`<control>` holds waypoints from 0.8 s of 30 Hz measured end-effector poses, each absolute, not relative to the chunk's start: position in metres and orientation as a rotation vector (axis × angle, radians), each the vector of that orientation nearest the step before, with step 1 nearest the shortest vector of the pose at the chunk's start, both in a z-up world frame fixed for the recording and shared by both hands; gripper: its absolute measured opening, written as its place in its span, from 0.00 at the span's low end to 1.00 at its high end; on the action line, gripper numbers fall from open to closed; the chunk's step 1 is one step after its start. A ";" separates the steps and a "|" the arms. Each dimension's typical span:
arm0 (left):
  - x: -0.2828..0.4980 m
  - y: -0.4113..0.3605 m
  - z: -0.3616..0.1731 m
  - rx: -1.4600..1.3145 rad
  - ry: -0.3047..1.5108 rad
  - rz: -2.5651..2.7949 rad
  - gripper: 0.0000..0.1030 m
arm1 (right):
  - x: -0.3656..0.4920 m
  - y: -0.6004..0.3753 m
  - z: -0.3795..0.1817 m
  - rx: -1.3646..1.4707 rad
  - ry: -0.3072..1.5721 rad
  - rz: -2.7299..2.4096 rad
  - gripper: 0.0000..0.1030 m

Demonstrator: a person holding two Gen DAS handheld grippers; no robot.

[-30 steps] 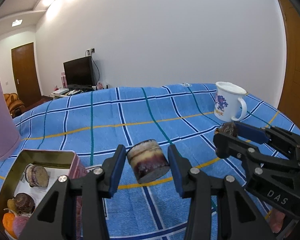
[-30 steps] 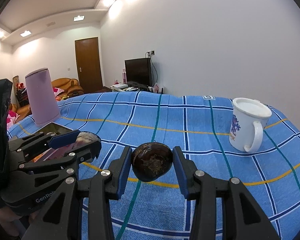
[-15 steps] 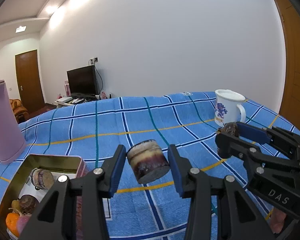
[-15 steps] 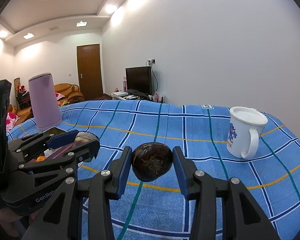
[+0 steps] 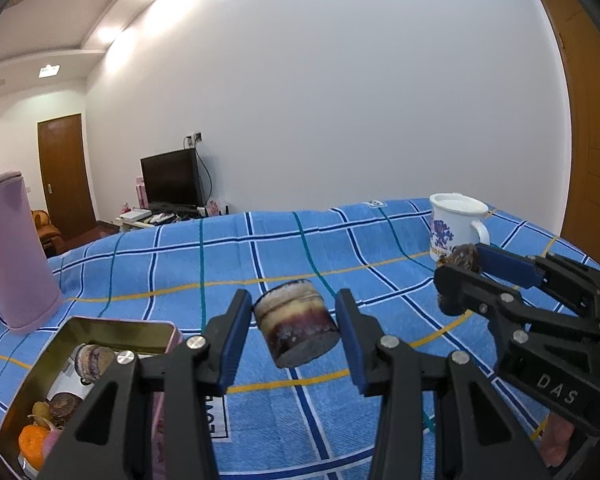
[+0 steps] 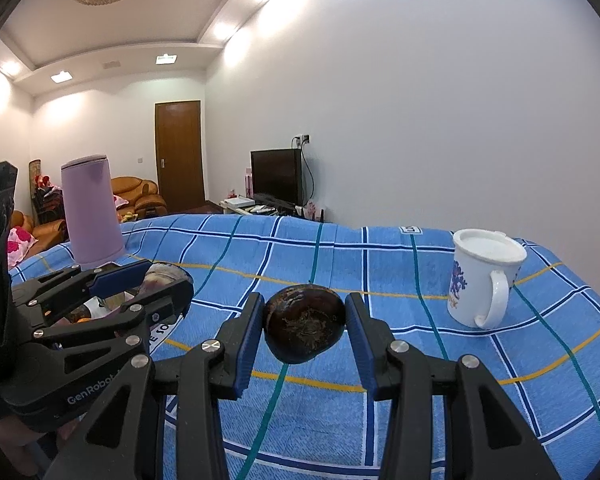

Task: Organize fruits
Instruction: 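Lift and carry the cylinder with the left tool while the right tool carries the dark fruit to the tin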

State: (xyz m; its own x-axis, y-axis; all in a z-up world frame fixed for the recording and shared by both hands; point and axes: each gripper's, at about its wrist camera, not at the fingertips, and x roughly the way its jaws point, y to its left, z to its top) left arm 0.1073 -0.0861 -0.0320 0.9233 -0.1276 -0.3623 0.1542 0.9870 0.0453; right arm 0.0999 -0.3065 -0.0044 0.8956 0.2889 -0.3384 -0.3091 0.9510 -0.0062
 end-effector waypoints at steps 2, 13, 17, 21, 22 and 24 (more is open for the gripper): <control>0.105 -0.086 -0.031 0.076 0.357 -0.141 0.44 | 0.098 -0.306 -0.004 -0.061 0.332 0.310 0.42; 0.098 -0.085 -0.030 0.085 0.331 -0.130 0.44 | 0.093 -0.307 -0.003 -0.065 0.306 0.300 0.42; 0.097 -0.084 -0.030 0.083 0.334 -0.133 0.44 | 0.092 -0.306 -0.003 -0.063 0.305 0.297 0.42; 0.095 -0.082 -0.030 0.083 0.336 -0.137 0.44 | 0.092 -0.307 -0.003 -0.062 0.306 0.299 0.42; 0.094 -0.082 -0.029 0.081 0.335 -0.136 0.44 | 0.092 -0.306 -0.003 -0.063 0.306 0.299 0.42; 0.094 -0.081 -0.029 0.078 0.337 -0.139 0.44 | 0.092 -0.306 -0.003 -0.066 0.307 0.301 0.42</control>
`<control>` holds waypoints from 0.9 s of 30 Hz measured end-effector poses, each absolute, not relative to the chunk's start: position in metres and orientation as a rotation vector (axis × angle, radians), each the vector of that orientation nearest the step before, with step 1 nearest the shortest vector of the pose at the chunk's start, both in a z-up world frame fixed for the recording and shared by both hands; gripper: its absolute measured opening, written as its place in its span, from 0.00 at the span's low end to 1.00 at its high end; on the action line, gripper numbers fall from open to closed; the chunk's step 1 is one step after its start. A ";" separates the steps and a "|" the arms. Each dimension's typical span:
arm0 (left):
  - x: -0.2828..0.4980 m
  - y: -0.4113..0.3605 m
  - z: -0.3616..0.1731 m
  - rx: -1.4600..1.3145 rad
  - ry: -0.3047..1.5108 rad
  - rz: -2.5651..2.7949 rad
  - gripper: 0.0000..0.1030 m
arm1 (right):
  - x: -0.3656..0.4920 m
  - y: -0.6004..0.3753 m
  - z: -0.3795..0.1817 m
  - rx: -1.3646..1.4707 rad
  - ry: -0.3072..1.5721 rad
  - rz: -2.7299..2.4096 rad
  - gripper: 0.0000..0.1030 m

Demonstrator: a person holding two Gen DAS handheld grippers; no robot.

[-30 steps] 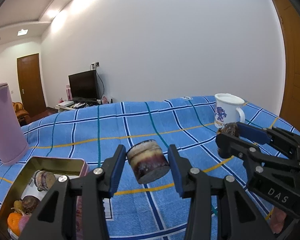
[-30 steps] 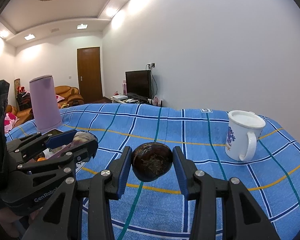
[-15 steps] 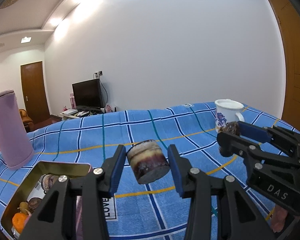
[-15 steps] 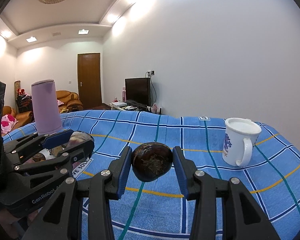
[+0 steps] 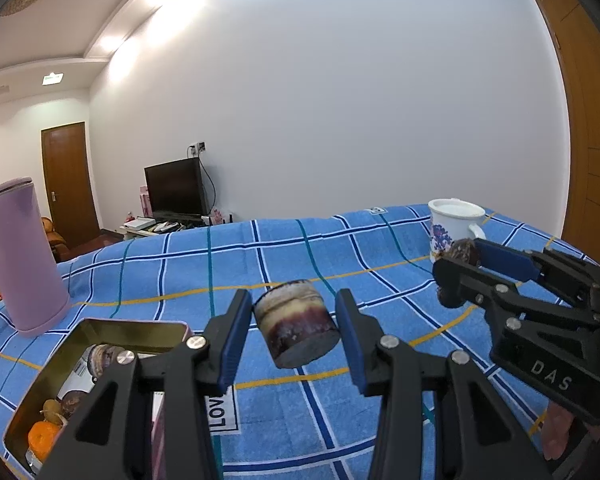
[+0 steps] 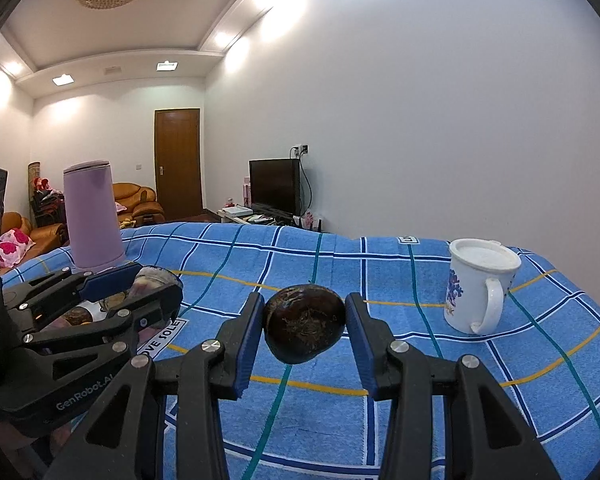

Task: Organize fruits
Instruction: 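Lift and carry the cylinder with the left tool while the right tool carries the dark fruit to the tin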

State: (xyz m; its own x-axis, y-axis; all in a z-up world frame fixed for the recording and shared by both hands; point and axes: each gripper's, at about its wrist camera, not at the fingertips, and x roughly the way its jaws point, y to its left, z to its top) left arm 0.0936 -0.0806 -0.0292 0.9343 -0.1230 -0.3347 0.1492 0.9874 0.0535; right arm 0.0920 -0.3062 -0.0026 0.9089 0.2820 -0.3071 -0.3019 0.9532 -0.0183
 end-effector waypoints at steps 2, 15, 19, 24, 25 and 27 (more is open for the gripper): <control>0.093 -0.078 -0.029 0.074 0.339 -0.141 0.44 | 0.091 -0.305 -0.003 -0.066 0.308 0.302 0.42; 0.082 -0.064 -0.029 0.065 0.348 -0.137 0.44 | 0.087 -0.283 -0.005 -0.064 0.338 0.342 0.42; 0.078 -0.059 -0.029 0.066 0.347 -0.133 0.44 | 0.084 -0.272 -0.005 -0.074 0.339 0.360 0.42; 0.072 -0.050 -0.030 0.063 0.347 -0.122 0.44 | 0.081 -0.262 -0.006 -0.069 0.344 0.384 0.42; 0.072 -0.047 -0.030 0.063 0.349 -0.120 0.44 | 0.081 -0.260 -0.006 -0.070 0.345 0.387 0.42; 0.071 -0.044 -0.030 0.060 0.350 -0.114 0.44 | 0.080 -0.256 -0.007 -0.073 0.345 0.395 0.42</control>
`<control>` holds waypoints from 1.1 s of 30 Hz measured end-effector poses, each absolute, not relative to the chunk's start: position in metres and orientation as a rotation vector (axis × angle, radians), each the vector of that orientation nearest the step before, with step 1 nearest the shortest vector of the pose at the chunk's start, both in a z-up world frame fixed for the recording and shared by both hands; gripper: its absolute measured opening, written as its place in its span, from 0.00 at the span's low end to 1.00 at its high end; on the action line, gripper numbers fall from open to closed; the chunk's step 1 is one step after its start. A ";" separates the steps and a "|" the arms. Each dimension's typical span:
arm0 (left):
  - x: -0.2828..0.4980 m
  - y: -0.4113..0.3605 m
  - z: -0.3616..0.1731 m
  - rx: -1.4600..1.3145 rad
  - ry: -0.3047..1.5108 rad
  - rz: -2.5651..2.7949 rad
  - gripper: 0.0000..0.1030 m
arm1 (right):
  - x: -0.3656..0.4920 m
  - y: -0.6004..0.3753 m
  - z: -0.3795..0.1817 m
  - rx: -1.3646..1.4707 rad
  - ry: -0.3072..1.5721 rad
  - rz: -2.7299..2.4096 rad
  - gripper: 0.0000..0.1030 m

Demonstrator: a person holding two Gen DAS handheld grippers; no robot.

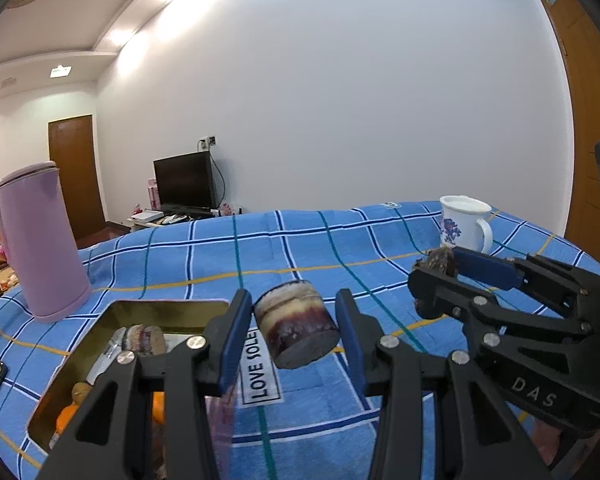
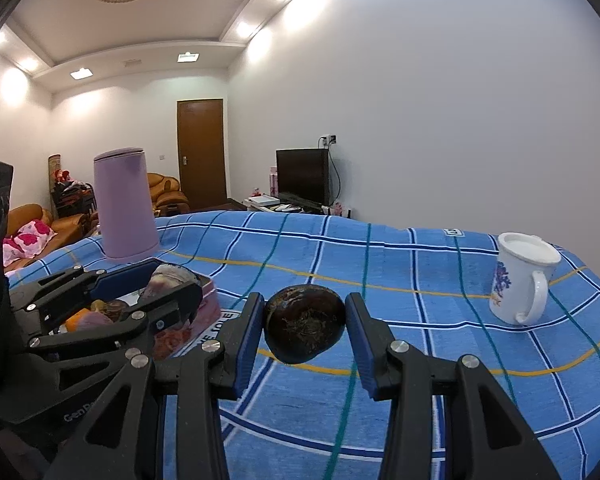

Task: Organize fruits
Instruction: 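Lift and carry the cylinder with the left tool while the right tool carries the dark fruit to the tin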

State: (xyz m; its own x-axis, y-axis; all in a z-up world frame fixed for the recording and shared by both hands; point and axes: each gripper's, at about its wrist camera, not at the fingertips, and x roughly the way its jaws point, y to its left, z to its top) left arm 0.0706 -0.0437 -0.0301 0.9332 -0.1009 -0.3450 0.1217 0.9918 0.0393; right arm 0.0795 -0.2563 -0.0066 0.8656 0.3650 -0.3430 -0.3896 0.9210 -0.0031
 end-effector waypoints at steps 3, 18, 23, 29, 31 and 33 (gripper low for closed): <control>0.070 -0.039 -0.031 0.058 0.354 -0.106 0.44 | 0.077 -0.250 -0.007 -0.076 0.346 0.409 0.42; 0.061 0.000 -0.032 0.030 0.363 -0.047 0.44 | 0.073 -0.217 -0.008 -0.096 0.355 0.469 0.42; 0.058 0.012 -0.032 0.025 0.364 -0.026 0.44 | 0.069 -0.207 -0.010 -0.103 0.357 0.489 0.42; 0.054 0.024 -0.033 0.020 0.367 -0.009 0.44 | 0.067 -0.195 -0.011 -0.115 0.356 0.509 0.42; 0.054 0.027 -0.033 0.019 0.369 -0.008 0.44 | 0.067 -0.191 -0.011 -0.116 0.358 0.517 0.42; 0.053 0.030 -0.033 0.019 0.369 -0.003 0.44 | 0.065 -0.187 -0.012 -0.120 0.357 0.523 0.42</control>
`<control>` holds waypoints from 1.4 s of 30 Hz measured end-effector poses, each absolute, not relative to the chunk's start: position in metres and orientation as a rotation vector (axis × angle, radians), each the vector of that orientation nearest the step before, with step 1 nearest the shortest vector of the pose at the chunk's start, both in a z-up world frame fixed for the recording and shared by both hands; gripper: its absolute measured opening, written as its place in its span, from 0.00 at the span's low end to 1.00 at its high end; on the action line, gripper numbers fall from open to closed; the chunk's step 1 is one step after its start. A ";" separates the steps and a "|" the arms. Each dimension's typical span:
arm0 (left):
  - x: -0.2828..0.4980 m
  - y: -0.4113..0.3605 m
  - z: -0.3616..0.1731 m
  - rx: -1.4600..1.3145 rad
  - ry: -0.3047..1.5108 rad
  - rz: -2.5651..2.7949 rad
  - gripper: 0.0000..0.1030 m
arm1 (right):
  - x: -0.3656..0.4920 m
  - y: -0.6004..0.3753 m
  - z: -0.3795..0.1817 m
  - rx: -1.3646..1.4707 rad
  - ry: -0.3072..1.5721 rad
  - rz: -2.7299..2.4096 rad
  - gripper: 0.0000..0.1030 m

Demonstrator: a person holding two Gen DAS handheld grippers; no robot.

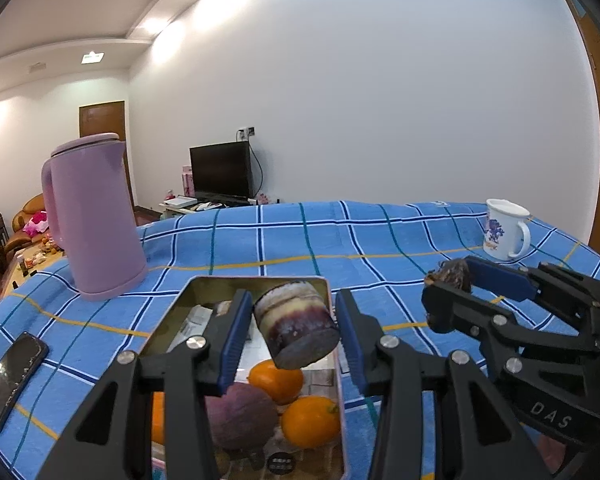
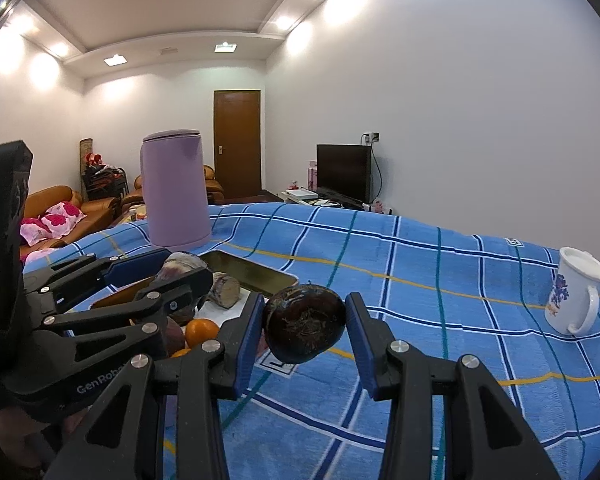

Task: Organize fruits
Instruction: 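Lift and carry the cylinder with the left tool while the right tool carries the dark fruit to the tin, then lower and open the left tool into the tin while the right tool releases the dark fruit there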

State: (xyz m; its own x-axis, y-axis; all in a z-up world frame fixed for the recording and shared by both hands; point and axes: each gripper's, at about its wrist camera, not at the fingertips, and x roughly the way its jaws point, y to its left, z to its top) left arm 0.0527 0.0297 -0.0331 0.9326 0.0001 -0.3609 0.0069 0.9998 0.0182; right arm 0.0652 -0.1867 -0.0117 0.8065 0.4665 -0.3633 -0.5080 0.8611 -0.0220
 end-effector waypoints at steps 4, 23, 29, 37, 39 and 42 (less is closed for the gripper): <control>0.051 0.037 -0.033 0.013 0.372 0.003 0.44 | 0.064 -0.179 -0.011 -0.130 0.358 0.537 0.42; 0.051 0.061 -0.035 -0.007 0.403 0.029 0.27 | 0.064 -0.156 -0.012 -0.145 0.361 0.573 0.42; 0.051 0.069 -0.036 -0.008 0.416 0.053 0.27 | 0.063 -0.155 -0.012 -0.152 0.361 0.581 0.42; 0.048 0.091 -0.038 -0.053 0.428 0.091 0.27 | 0.064 -0.144 -0.013 -0.168 0.374 0.606 0.42; 0.045 0.093 -0.037 -0.059 0.416 0.104 0.30 | 0.065 -0.136 -0.014 -0.179 0.382 0.621 0.42; 0.044 0.094 -0.037 -0.055 0.413 0.118 0.35 | 0.066 -0.124 -0.015 -0.203 0.401 0.646 0.42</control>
State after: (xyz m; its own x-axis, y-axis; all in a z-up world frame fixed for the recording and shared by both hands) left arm 0.0437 0.0943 -0.0369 0.9093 0.1029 -0.4031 -0.1253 0.9917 -0.0296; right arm 0.0663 -0.1236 -0.0153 0.7259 0.5426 -0.4227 -0.6197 0.7825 -0.0597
